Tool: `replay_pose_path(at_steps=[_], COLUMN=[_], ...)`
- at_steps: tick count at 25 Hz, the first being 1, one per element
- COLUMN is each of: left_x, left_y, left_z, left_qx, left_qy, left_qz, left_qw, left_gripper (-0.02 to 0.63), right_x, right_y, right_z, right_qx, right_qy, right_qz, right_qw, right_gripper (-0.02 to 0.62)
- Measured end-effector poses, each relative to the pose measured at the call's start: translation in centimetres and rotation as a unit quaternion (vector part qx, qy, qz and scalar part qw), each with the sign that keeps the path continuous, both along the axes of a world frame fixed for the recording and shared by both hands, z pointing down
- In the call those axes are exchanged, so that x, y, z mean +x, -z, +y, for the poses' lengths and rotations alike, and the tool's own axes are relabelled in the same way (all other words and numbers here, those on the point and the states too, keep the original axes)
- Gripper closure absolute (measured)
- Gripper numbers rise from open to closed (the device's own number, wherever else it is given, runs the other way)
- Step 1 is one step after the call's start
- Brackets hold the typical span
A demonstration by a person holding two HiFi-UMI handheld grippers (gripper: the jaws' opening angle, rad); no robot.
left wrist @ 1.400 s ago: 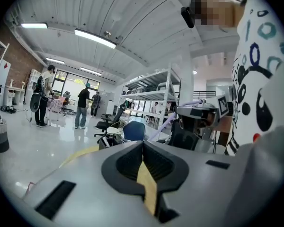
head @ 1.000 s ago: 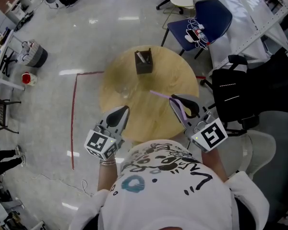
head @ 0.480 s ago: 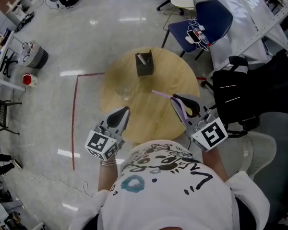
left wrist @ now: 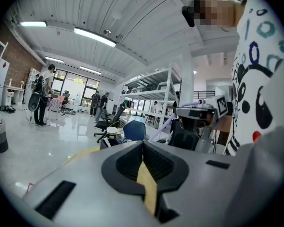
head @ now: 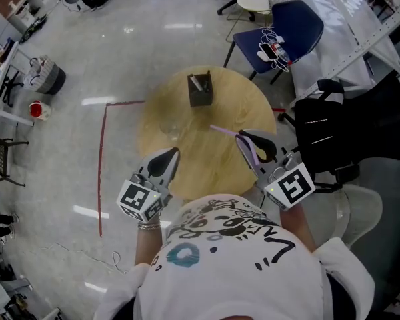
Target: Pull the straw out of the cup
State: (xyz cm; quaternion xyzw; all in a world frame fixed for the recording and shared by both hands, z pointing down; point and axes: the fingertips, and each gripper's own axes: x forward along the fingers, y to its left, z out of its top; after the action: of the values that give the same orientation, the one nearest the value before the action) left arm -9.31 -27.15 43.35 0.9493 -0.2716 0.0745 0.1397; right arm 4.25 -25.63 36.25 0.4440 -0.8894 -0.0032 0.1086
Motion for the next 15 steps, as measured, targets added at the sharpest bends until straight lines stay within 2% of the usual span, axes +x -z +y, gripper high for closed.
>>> replay_pose_path(at_steps=[8, 15], left_x=[-0.3, -0.5], left_y=[-0.2, -0.6], left_z=[-0.3, 0.0], left_qx=[0.000, -0.005], left_qy=[0.008, 0.010], left_qz=[-0.002, -0.007], left_qw=[1.0000, 0.9999], left_gripper=[0.591, 0.591], right_x=[0.3, 0.9], right_y=[-1.1, -4.5], right_z=[-0.6, -0.7], right_qx=[-0.010, -0.055], right_qy=[-0.004, -0.020], right_qz=[-0.008, -0.026], right_qw=[1.000, 0.998], right_gripper=[0.548, 0.548])
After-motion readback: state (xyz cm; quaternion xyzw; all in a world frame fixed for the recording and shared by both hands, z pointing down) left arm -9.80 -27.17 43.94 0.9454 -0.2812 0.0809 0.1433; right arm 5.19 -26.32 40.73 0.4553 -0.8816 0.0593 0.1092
